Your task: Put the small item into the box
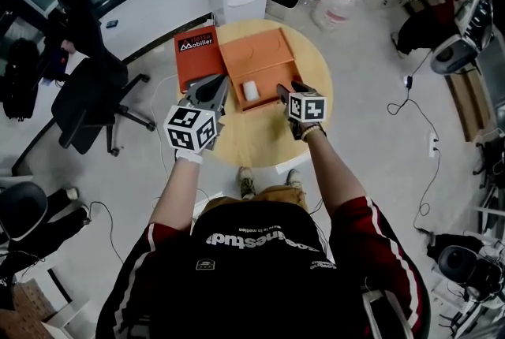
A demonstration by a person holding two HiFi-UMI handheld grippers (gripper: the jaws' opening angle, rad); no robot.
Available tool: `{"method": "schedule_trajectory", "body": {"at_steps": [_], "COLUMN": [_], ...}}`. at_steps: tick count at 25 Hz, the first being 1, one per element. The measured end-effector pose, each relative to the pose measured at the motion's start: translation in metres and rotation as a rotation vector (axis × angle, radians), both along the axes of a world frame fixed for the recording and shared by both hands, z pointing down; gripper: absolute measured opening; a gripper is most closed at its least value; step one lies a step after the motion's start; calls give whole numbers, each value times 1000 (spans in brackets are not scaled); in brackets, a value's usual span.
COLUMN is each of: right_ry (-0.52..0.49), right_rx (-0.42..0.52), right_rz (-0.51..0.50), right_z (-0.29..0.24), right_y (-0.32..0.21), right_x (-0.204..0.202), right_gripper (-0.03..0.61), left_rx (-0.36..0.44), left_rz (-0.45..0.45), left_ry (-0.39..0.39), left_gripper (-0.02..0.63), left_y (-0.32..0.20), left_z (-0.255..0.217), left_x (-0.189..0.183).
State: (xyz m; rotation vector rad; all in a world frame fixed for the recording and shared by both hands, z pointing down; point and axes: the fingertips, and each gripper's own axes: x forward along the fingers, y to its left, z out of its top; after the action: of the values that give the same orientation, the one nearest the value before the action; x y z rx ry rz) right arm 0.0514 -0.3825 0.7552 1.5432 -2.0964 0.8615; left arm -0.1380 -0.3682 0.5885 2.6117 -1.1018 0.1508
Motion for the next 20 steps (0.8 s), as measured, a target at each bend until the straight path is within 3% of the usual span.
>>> {"method": "schedule_trajectory", "body": {"at_steps": [20], "right_ry": [-23], "right_rx": [11], "right_rz": [6], "right_z": [-33], "right_y": [14], "right_x": [12], "right_gripper": [236], "left_rx": [-7], "left_rz": [-23], "left_ry": [-7], "left_gripper": [23], "left_y": [11], "left_z": [-19], "left_x": [2]}}
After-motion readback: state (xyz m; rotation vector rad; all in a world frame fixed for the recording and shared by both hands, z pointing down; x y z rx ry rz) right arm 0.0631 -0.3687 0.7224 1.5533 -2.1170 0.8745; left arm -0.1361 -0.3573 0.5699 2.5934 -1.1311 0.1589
